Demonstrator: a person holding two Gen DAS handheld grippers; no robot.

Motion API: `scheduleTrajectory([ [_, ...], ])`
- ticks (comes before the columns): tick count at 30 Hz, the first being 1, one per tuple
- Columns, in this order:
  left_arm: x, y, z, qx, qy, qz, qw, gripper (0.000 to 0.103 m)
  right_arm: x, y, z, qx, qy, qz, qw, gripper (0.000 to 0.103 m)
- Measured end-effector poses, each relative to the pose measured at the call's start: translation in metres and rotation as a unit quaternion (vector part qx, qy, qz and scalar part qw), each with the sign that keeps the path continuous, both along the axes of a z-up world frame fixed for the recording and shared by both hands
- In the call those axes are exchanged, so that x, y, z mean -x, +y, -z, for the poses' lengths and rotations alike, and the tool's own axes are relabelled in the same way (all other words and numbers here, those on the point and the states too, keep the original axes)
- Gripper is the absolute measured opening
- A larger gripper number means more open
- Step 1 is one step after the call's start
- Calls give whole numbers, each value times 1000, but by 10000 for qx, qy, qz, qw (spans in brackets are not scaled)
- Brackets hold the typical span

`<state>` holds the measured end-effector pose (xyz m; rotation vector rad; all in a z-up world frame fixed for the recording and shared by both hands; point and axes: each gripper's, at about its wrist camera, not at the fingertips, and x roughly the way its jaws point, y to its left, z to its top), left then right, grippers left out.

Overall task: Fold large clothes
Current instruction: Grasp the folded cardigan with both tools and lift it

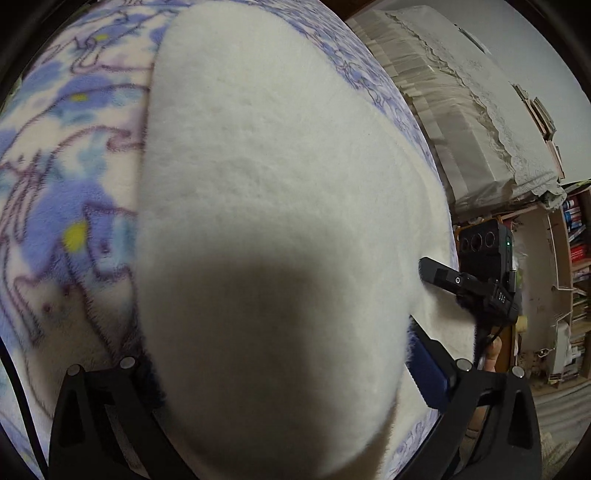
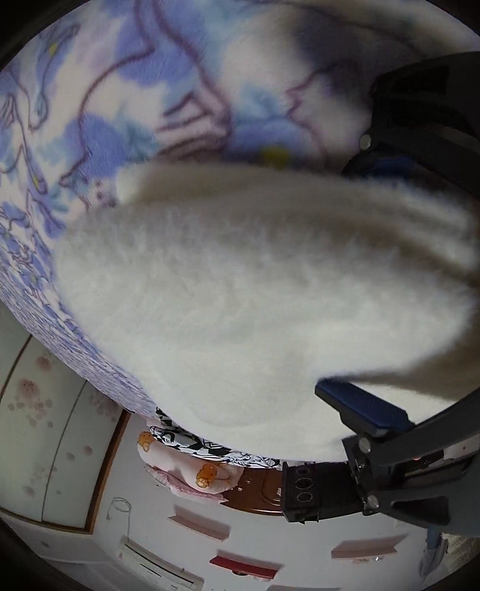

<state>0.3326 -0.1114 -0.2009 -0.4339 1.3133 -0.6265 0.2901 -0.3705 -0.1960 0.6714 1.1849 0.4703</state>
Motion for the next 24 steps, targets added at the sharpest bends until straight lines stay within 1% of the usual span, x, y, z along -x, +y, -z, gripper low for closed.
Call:
scheduleTrajectory([
  [2, 1, -1, 1, 8, -32, 14, 10000, 103, 3, 10, -4, 262, -106, -142, 9995, 100],
  [4, 0, -5, 1, -70, -66, -10, 10000, 103, 5, 15, -7, 444, -180, -140, 9988, 100],
  [5, -1, -9, 0, -129, -95, -28, 9999, 103, 7, 17, -8, 489, -202, -102, 9985, 99],
  [7, 1, -15, -6, -329, -210, -61, 9992, 101, 7, 17, -12, 526, -250, -72, 9983, 93],
  [8, 3, -18, -11, -483, -285, -84, 9984, 98, 10, 18, -15, 471, -264, -56, 9985, 83],
  [9, 5, -22, -15, -636, -363, -119, 9972, 95, 8, 18, -18, 482, -266, -37, 9985, 76],
  [10, 9, -26, -20, -755, -455, -146, 9960, 89, 11, 21, -24, 588, -286, -11, 9979, 73],
  [11, 14, -32, -28, -943, -623, -162, 9935, 82, 13, 24, -29, 692, -317, 16, 9971, 65],
  [12, 18, -37, -35, -1112, -771, -164, 9907, 79, 15, 28, -36, 840, -357, 39, 9958, 57],
  [14, 29, -50, -51, -1490, -1116, -154, 9824, 70, 21, 39, -52, 1186, -477, 82, 9918, 48],
  [15, 35, -55, -59, -1617, -1252, -151, 9787, 69, 25, 46, -60, 1340, -546, 95, 9894, 45],
  [18, 55, -58, -80, -1806, -1456, -160, 9726, 67, 43, 66, -84, 1564, -686, 162, 9852, 43],
  [21, 81, -40, -99, -1805, -1469, -203, 9723, 67, 67, 86, -102, 1615, -757, 192, 9838, 43],
  [24, 113, -7, -115, -1806, -1447, -274, 9725, 67, 91, 111, -116, 1449, -788, 160, 9862, 43],
])
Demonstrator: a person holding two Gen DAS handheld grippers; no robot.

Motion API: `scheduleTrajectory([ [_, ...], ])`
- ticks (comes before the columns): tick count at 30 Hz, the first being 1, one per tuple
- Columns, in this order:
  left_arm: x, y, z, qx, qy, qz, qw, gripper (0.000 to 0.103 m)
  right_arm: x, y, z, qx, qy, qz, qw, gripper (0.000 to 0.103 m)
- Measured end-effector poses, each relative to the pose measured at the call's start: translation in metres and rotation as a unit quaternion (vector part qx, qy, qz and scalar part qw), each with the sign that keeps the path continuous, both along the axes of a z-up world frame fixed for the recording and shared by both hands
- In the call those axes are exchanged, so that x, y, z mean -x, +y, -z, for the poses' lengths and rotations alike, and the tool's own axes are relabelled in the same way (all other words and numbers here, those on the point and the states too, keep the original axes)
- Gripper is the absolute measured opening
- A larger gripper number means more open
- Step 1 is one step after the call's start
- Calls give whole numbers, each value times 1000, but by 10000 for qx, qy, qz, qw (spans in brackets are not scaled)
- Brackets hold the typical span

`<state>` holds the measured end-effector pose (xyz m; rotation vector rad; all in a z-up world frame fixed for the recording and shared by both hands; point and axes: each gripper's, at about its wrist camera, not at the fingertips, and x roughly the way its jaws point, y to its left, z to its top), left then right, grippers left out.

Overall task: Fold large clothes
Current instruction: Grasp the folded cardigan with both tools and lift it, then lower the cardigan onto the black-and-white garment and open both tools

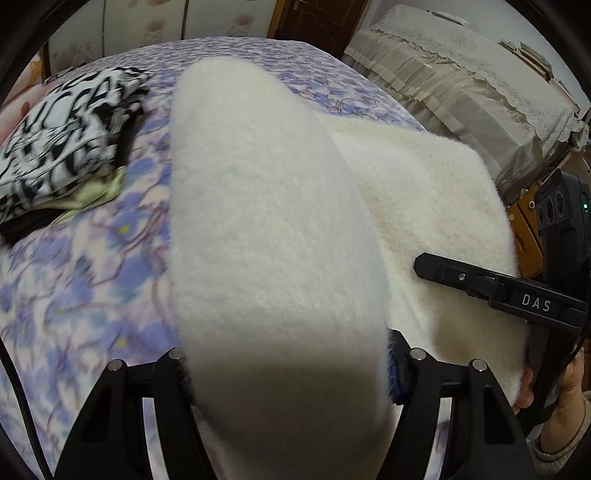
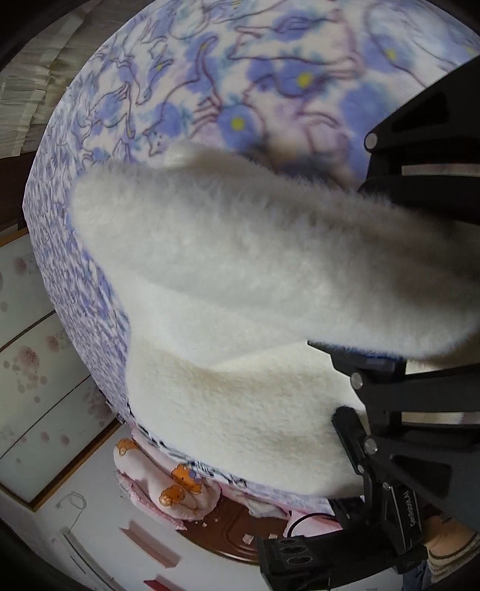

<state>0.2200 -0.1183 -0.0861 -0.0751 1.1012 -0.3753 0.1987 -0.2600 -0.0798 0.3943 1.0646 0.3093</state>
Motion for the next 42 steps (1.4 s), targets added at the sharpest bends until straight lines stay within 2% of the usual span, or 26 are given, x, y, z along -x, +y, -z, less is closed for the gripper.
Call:
scheduleTrajectory([
  [5, 32, 70, -26, -9, 214, -232, 9995, 67, 22, 58, -17, -244, 55, -352, 9991, 42],
  [8, 38, 116, -44, -25, 272, -422, 9987, 67, 15, 101, -32, -349, 51, -621, 9975, 42],
  [11, 26, 164, -65, 0, 187, -610, 9980, 67, -5, 137, -52, -496, -69, -829, 9953, 42],
  [16, -31, 234, -114, -146, -196, -694, 9973, 67, -75, 195, -94, -706, -440, -1114, 9903, 42],
  [19, -94, 277, -140, -260, -504, -649, 9963, 67, -134, 224, -112, -911, -671, -1120, 9872, 42],
  [22, -164, 316, -151, -374, -560, -532, 9963, 68, -197, 251, -115, -1069, -799, -1051, 9855, 42],
  [24, -214, 339, -148, -341, -440, -529, 9970, 69, -238, 266, -105, -1189, -763, -1003, 9849, 42],
  [26, -260, 365, -131, -305, -299, -659, 9969, 71, -275, 275, -82, -1372, -620, -919, 9843, 42],
  [28, -291, 381, -102, -373, -188, -830, 9957, 73, -309, 289, -50, -1215, -475, -923, 9871, 42],
  [29, -307, 390, -78, -469, -54, -1008, 9938, 75, -323, 295, -29, -1101, -254, -885, 9897, 44],
  [30, -315, 393, -54, -577, 124, -1153, 9916, 79, -333, 298, -12, -990, -33, -877, 9912, 45],
  [31, -321, 399, -34, -602, 196, -1308, 9894, 89, -342, 300, 10, -847, 198, -882, 9923, 47],
  [32, -319, 405, -20, -499, 118, -1433, 9884, 96, -346, 297, 29, -961, 268, -862, 9913, 50],
  [33, -318, 412, -12, -253, 38, -1439, 9893, 98, -347, 294, 35, -1062, 256, -865, 9902, 56],
  [35, -308, 418, -8, 171, 15, -1397, 9900, 99, -342, 287, 38, -1110, 40, -1042, 9883, 57],
  [37, -305, 420, -7, 256, 5, -1409, 9897, 99, -337, 285, 31, -892, -76, -1299, 9875, 58],
  [40, -299, 413, -17, 17, -128, -1466, 9891, 99, -326, 283, 12, -488, -51, -1428, 9885, 59],
  [42, -292, 408, -27, -283, -246, -1613, 9862, 99, -314, 275, -8, -88, -233, -1405, 9898, 59],
])
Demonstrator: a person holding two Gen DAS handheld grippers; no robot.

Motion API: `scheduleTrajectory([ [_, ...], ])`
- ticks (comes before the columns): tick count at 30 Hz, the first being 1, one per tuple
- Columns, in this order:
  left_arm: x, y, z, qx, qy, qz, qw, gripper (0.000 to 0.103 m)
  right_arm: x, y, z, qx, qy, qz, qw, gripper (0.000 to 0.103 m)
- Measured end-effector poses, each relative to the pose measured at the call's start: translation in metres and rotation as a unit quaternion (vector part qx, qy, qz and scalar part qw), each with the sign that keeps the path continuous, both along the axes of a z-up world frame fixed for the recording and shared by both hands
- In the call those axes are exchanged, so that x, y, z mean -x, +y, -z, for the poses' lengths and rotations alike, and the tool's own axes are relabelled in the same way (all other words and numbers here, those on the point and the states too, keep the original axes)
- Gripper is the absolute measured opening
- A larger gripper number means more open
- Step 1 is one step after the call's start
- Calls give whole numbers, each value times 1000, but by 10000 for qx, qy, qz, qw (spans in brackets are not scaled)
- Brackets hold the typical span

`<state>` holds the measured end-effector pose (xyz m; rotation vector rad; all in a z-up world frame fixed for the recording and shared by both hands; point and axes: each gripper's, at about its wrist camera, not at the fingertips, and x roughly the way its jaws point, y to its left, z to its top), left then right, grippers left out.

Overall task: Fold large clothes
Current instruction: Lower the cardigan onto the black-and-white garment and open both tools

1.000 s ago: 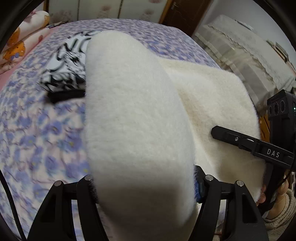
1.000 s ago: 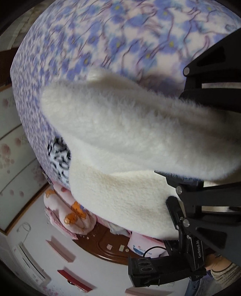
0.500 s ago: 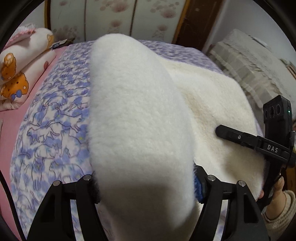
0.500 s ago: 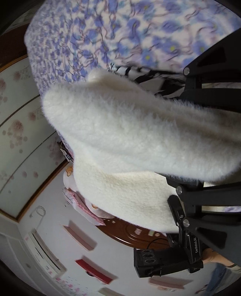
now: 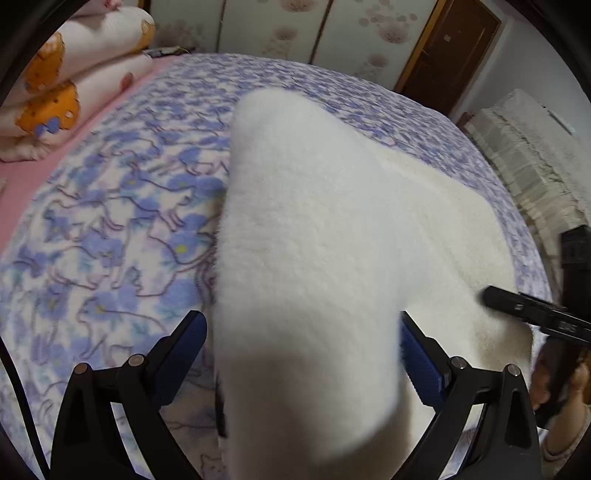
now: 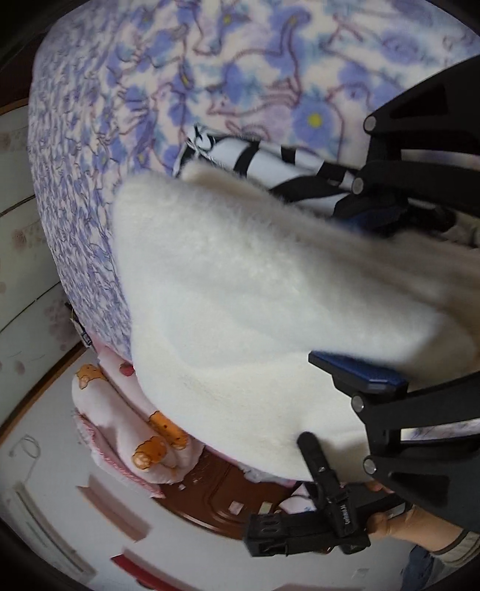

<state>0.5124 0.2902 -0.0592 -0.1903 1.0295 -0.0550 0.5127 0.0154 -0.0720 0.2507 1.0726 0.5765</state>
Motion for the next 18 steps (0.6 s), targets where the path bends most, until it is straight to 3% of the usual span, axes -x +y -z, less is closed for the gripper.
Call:
scheduleTrajectory([
  [3, 25, -9, -23, -404, -453, -67, 9981, 95, 22, -4, -43, 390, -726, 210, 9964, 59],
  [6, 45, -21, -41, -476, -803, 9, 9956, 61, 49, -7, -71, 494, -1263, 258, 9904, 59],
  [7, 50, -25, -42, -454, -791, 14, 9958, 42, 58, -2, -75, 544, -1327, 189, 9895, 58],
  [9, 58, -34, -44, -647, -845, -40, 9943, 39, 73, 11, -76, 647, -1442, 17, 9874, 41],
  [12, 71, -47, -45, -1055, -917, -26, 9902, 37, 79, 37, -59, 1038, -1405, -179, 9845, 25],
  [15, 69, -40, -27, -1342, -716, -95, 9883, 37, 75, 44, -24, 1724, -1294, -67, 9765, 23],
  [18, 67, -33, -22, -1184, -653, -207, 9906, 39, 72, 30, -8, 1392, -929, -16, 9859, 24],
])
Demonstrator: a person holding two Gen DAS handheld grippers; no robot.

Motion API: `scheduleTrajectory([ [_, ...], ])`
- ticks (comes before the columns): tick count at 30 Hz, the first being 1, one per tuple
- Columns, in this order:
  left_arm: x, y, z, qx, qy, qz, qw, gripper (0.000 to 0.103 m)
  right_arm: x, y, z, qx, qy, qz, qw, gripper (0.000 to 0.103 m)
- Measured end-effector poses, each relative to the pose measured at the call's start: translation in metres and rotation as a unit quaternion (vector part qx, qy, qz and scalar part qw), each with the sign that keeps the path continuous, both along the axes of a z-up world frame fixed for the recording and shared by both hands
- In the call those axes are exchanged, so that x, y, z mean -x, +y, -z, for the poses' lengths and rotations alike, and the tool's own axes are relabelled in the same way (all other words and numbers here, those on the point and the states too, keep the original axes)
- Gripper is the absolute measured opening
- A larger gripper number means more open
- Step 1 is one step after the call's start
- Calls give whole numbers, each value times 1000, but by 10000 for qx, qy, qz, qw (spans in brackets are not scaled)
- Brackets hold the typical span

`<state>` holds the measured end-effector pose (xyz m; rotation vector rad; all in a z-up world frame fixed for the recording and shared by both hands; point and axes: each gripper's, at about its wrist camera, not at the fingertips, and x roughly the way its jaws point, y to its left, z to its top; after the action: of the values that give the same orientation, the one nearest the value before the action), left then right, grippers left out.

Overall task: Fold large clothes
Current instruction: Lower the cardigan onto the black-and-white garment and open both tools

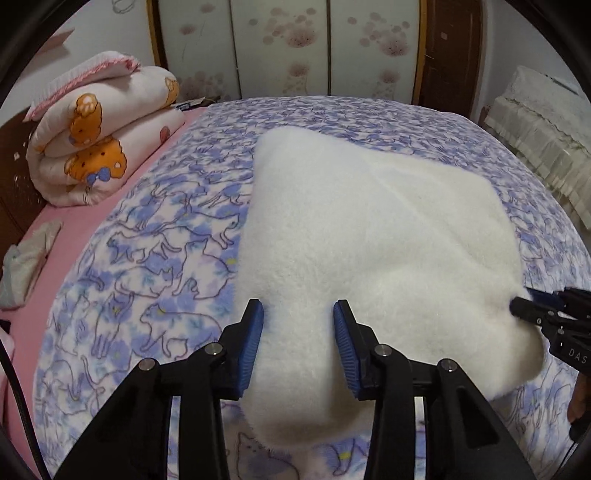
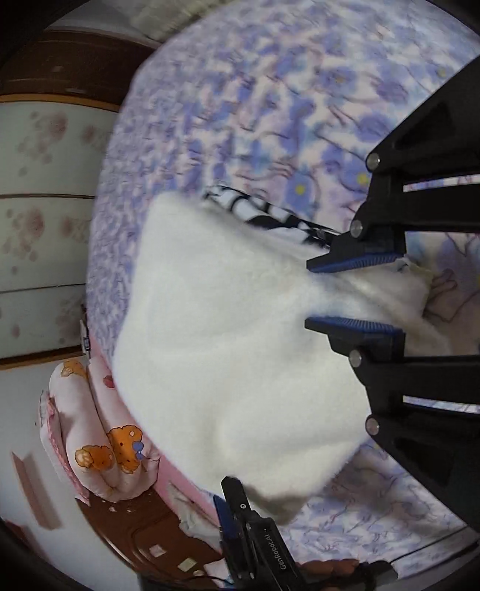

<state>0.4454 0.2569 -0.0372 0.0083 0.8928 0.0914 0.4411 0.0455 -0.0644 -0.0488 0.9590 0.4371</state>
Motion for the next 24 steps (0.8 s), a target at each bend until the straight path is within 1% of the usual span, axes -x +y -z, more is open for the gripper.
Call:
scheduleTrajectory([
  [4, 1, -5, -2, -97, -13, -152, 9998, 40, 5, -6, -10, -111, 162, 92, 9998, 24],
  [7, 8, -6, -7, 100, 25, -361, 9993, 41, 15, -12, -23, -134, 212, 126, 9996, 24],
  [8, 13, -6, -10, 197, 76, -422, 9989, 44, 20, -16, -29, -136, 190, 147, 9996, 24],
  [10, 22, -7, -14, 372, 186, -477, 9980, 47, 31, -24, -42, -174, 134, 188, 9996, 24],
  [12, 41, -11, -22, 454, 265, -544, 9971, 48, 48, -39, -59, -296, 96, 246, 9992, 24],
  [14, 60, -14, -31, 515, 277, -577, 9966, 57, 64, -53, -75, -342, 96, 307, 9989, 24],
  [18, 108, -27, -61, 566, 159, -540, 9968, 66, 100, -81, -103, -501, 85, 400, 9979, 24],
  [20, 134, -35, -77, 558, 100, -492, 9972, 74, 124, -97, -121, -586, 18, 476, 9971, 24],
  [22, 162, -45, -92, 528, 31, -432, 9977, 78, 148, -112, -137, -618, -85, 528, 9967, 24],
  [24, 186, -57, -104, 494, -5, -338, 9982, 79, 173, -124, -153, -557, -206, 574, 9966, 24],
])
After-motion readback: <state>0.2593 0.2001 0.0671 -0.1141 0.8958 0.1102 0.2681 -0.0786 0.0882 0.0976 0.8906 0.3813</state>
